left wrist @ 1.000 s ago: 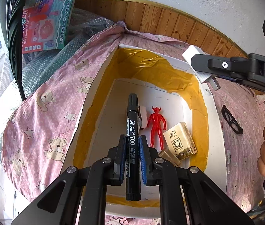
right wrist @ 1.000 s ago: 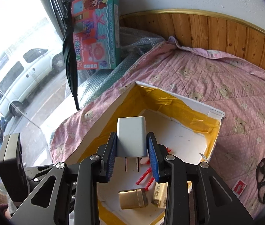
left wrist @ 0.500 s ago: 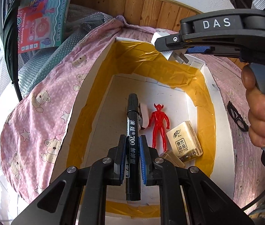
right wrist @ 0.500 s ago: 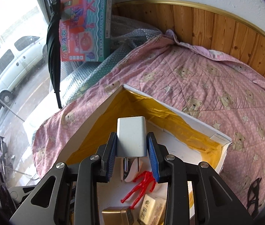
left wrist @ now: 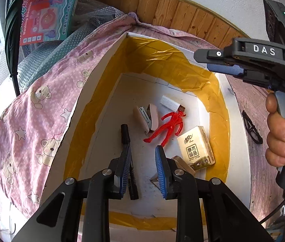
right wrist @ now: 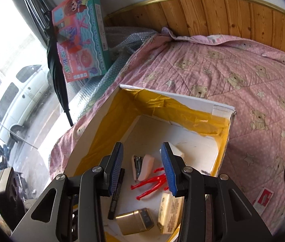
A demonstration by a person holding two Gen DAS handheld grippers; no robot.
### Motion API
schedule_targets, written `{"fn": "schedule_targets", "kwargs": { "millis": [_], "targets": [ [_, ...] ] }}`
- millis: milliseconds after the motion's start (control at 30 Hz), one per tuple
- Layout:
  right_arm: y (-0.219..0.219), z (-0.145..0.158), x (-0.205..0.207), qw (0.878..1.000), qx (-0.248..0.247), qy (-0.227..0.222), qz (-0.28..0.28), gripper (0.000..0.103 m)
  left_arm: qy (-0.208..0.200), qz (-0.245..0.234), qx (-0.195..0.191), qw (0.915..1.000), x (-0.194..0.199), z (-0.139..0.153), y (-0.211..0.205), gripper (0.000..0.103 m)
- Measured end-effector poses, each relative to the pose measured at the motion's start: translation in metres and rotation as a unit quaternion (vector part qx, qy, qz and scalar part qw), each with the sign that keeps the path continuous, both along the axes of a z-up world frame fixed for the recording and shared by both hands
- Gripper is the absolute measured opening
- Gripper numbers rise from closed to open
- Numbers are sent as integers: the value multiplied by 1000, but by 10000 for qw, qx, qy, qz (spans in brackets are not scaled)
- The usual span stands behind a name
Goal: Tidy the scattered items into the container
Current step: 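Open both tools to drop the marker and charger into the box, then move both open tools back toward the green tape roll and clear tube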
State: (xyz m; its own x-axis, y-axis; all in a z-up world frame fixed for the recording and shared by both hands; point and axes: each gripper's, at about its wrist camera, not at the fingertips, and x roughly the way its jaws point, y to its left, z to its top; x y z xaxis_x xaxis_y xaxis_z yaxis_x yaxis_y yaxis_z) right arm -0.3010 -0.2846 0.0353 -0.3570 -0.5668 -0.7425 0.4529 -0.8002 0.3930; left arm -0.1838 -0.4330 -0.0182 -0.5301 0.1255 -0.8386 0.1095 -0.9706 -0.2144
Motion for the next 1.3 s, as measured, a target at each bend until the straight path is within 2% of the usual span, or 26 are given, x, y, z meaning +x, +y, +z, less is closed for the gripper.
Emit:
{"fn": "schedule_targets", "kwargs": {
  "millis": [267, 467, 567, 800, 933, 1300],
  "targets": [
    [16, 8, 75, 9991, -384, 136, 84, 41, 123, -52, 66, 9999, 21, 12, 4, 27],
    [46, 8, 109, 9976, -685, 82, -106, 36, 106, -97, 6, 9999, 38, 18, 18, 27],
    [62, 8, 120, 9966, -792, 57, -198, 35, 107, -106, -35, 9999, 44, 20, 26, 33],
    [96, 9, 139, 9943, -1005, 48, -344, 35, 156, -212, -109, 9996, 54, 29, 55, 34],
    [113, 7, 148, 9932, -1086, 18, -421, 35, 207, -330, -144, 9991, 57, 35, 76, 39],
    [152, 5, 166, 9900, -1292, -21, -572, 35, 266, -665, -233, 9972, 63, 44, 128, 39]
  ]
}}
